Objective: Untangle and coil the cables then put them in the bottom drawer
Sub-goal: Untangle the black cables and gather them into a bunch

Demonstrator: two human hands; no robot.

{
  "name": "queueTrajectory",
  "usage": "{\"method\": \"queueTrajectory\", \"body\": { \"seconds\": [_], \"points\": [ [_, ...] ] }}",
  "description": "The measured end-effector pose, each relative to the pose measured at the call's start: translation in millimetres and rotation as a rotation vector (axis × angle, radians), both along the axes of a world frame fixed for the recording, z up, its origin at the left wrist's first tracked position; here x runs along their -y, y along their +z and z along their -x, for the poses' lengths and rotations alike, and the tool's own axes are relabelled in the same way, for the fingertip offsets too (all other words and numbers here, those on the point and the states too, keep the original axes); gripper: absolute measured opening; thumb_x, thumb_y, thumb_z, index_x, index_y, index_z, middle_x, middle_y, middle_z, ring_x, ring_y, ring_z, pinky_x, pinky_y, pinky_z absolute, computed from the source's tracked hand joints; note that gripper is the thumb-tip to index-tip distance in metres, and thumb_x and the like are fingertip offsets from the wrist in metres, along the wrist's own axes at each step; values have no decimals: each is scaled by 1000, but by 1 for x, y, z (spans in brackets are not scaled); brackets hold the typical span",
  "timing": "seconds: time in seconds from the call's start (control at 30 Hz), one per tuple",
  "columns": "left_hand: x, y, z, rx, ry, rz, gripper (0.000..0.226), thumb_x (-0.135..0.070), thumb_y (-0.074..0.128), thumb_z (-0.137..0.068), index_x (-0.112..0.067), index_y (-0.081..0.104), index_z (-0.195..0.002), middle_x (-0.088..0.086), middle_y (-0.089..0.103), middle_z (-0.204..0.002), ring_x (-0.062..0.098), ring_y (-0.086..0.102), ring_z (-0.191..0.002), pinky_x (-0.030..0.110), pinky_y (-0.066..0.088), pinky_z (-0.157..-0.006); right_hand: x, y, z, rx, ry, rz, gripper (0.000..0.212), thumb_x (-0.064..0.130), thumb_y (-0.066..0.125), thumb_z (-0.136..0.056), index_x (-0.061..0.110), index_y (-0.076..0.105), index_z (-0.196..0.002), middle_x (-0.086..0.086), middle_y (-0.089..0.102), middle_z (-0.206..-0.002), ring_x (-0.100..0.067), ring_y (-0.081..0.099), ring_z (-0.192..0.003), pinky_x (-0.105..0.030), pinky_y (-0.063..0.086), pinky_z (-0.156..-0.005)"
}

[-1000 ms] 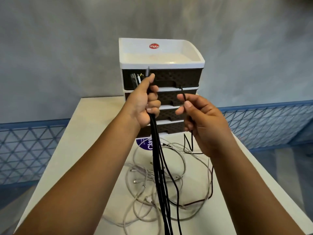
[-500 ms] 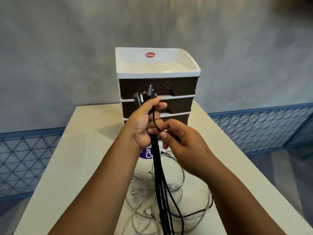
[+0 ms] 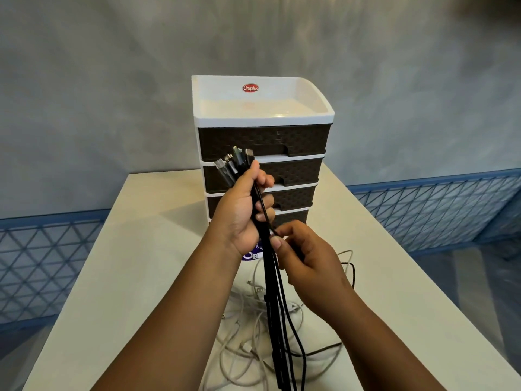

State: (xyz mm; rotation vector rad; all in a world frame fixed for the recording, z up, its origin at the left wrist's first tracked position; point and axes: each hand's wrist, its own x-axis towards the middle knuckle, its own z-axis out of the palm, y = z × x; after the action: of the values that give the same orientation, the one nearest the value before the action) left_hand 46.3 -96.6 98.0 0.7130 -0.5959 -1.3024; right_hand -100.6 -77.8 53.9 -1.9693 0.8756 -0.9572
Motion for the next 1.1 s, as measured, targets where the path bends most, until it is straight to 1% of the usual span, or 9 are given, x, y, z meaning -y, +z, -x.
{"method": "queueTrajectory", "body": {
  "seconds": [0.17, 0.3, 0.4, 0.5, 0.6, 0.7, 0.83, 0.97, 1.1],
  "points": [
    [-8, 0, -10, 22, 71, 27, 39, -44, 38, -103, -23, 44, -70, -7, 33, -54, 8, 50, -62, 18, 32, -47, 19, -39, 42, 5, 18, -286, 11, 18, 62, -95, 12, 64, -87, -2, 59, -65, -12, 55, -62, -34, 47, -63],
    [-15, 0, -14, 81, 75, 35, 38, -47, 36, -103, -25, 45, -73, -6, 30, -52, 8, 58, -67, 19, 36, -52, 43, -55, 73, -133, -114, -241, 5, 22, 67, -91, 22, 69, -87, 7, 72, -86, -8, 65, -83, -25, 50, -79],
    [-18, 2, -16, 110, 76, 74, 38, -46, 35, -103, -24, 47, -74, -6, 33, -52, 12, 63, -83, 30, 46, -74, 52, -56, 84, -117, -202, -251, 6, 24, 65, -93, 22, 68, -89, 5, 70, -90, -10, 64, -86, -20, 47, -74],
    [-20, 2, -17, 99, 68, 95, 38, -44, 35, -104, -22, 47, -74, -6, 34, -52, 15, 67, -93, 42, 50, -90, 55, -44, 87, -2, -232, -288, 8, 21, 60, -96, 16, 66, -94, -7, 70, -92, -18, 68, -83, -31, 53, -78],
    [-19, 1, -18, -15, -6, 117, 39, -42, 38, -104, -20, 47, -73, -6, 29, -50, 7, 46, -49, 25, 53, -59, 55, -15, 85, 102, -192, -319, 10, 16, 55, -98, 12, 65, -98, -17, 68, -94, -26, 73, -76, -40, 59, -76],
    [-17, 1, -14, 10, -113, 48, 36, -40, 43, -101, -20, 48, -72, -9, 25, -46, 2, 24, -36, 15, 25, -35, 53, 23, 74, 231, -125, -270, 9, 12, 56, -96, 11, 65, -94, -19, 68, -93, -29, 74, -78, -38, 61, -74],
    [-15, -2, 7, 281, -260, -192, 36, -46, 55, -92, -13, 60, -81, -9, 22, -44, 2, 19, -34, 14, 15, -32, 45, 66, 51, 303, 32, -63, 14, 3, 57, -95, 12, 67, -93, -14, 70, -90, -29, 74, -84, -37, 60, -76],
    [-15, -7, 26, 380, -412, -318, 83, -79, 74, -47, -5, 69, -87, -8, 17, -59, 3, 15, -42, 15, 16, -34, 32, 87, 34, 256, 192, 113, 14, 6, 65, -91, 18, 70, -97, 0, 73, -90, -17, 73, -88, -31, 58, -77],
    [-10, -11, 24, 277, -378, -289, 41, -56, 68, -71, -20, 59, -53, -10, 24, -48, 1, 16, -39, 17, 8, -38, 36, 79, 36, 190, 391, 26, 21, 0, 63, -90, 13, 69, -106, -12, 71, -99, -25, 70, -93, -41, 58, -81]
  ]
}}
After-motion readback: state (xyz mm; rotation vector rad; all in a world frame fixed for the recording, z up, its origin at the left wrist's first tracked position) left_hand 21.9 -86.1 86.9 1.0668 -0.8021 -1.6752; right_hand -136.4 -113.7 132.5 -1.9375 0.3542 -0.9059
